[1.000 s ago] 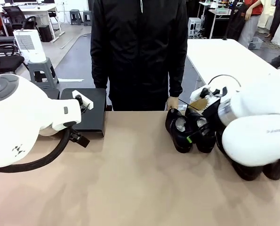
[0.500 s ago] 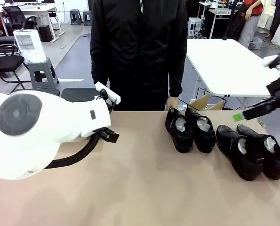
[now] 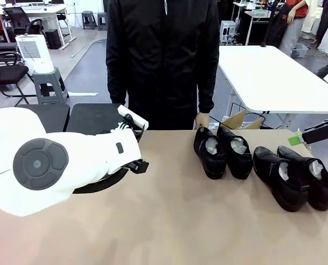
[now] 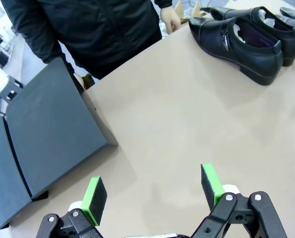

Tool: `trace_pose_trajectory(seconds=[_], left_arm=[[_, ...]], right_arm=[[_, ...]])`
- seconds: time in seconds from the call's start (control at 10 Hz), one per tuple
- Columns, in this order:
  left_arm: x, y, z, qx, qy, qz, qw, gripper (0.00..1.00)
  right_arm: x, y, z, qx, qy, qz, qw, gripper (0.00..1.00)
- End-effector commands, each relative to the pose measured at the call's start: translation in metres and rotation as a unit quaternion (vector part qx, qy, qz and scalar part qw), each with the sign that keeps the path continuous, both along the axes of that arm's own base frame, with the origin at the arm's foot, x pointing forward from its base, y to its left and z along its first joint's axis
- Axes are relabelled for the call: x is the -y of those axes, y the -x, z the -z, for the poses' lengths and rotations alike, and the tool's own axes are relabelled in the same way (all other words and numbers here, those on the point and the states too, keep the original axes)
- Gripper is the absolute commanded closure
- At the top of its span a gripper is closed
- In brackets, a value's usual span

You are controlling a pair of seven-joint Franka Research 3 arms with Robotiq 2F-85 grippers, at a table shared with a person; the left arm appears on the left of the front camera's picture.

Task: Organize the shoes by placing them on the stand.
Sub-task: Pick up one Shoe and place it in the middle of the table.

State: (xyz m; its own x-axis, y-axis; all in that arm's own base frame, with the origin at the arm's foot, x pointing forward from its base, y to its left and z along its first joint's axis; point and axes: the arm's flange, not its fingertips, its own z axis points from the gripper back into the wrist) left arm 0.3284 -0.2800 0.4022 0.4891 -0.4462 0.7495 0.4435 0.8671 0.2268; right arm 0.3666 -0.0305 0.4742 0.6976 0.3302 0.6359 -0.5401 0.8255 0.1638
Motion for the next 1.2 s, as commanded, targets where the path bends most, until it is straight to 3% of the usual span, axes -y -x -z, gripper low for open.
trace_pose_trajectory(seconds=[0.0,0.5,0.7,0.9,1.1], left_arm=[[-0.004,-0.002,-0.012,0.000,-0.006,0.010,1.000,0.00],[-0.001,-0.003,-0.003,0.000,-0.003,0.008,1.000,0.00],[-0.042,-0.037,-0.057,-0.020,0.001,-0.021,1.000,0.00],[-0.096,-0.067,-0.088,-0.098,0.019,0.000,0.995,0.00],[-0.155,-0.066,-0.103,-0.160,0.055,0.020,0.985,0.00]], right_arm=[[0.001,0.000,-0.001,0.000,-0.005,0.002,1.000,0.00],[0.001,0.000,-0.001,0.000,-0.005,0.002,1.000,0.00],[0.001,0.000,-0.001,0.000,-0.005,0.002,1.000,0.00],[0.001,0.000,-0.001,0.000,-0.005,0.002,1.000,0.00],[0.001,0.000,-0.001,0.000,-0.005,0.002,1.000,0.00]])
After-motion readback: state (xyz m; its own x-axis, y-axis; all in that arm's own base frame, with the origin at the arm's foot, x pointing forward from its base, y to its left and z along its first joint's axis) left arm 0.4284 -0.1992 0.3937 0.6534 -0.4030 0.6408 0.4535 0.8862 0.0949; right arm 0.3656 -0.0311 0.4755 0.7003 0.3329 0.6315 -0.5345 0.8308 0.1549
